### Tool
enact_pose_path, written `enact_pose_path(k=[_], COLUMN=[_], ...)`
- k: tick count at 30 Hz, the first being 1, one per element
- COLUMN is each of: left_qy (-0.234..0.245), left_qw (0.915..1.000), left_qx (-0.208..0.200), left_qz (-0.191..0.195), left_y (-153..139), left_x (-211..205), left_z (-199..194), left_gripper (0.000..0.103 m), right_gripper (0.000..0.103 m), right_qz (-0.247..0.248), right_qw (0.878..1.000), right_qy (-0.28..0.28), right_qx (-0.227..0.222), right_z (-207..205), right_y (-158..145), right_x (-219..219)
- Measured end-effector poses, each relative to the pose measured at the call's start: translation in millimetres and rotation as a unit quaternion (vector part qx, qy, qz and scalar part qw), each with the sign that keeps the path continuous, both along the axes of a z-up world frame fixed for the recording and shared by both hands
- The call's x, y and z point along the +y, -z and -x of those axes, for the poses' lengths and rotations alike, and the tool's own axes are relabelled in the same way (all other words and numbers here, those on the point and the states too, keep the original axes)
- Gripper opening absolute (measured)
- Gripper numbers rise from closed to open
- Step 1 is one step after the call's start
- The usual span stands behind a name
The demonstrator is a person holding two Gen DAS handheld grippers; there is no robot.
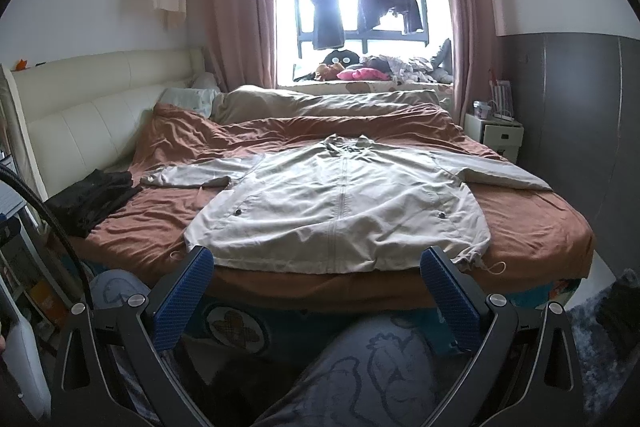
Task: Fold large clothes
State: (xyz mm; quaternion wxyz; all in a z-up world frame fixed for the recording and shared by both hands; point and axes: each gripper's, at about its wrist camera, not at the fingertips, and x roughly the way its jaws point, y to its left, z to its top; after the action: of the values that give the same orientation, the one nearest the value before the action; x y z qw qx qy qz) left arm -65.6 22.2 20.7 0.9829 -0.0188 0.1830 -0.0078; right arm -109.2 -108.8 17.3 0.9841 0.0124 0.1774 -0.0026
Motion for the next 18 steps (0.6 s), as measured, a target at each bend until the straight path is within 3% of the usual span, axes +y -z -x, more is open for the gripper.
enact_pose_path(k=[18], left_qy=[0.001], left_qw=[1.0000], left_qx=[0.001], left_qz=[0.004], left_y=[1.6], left_x=[-2.4], left_z=[2.6], left_gripper=[0.100], right_gripper=[0.103], right_qz=[0.003], right_qw=[1.000], right_qy=[0.019], right_qx=[0.001], right_z=[2.8], right_y=[-3.0], right_x=[0.9])
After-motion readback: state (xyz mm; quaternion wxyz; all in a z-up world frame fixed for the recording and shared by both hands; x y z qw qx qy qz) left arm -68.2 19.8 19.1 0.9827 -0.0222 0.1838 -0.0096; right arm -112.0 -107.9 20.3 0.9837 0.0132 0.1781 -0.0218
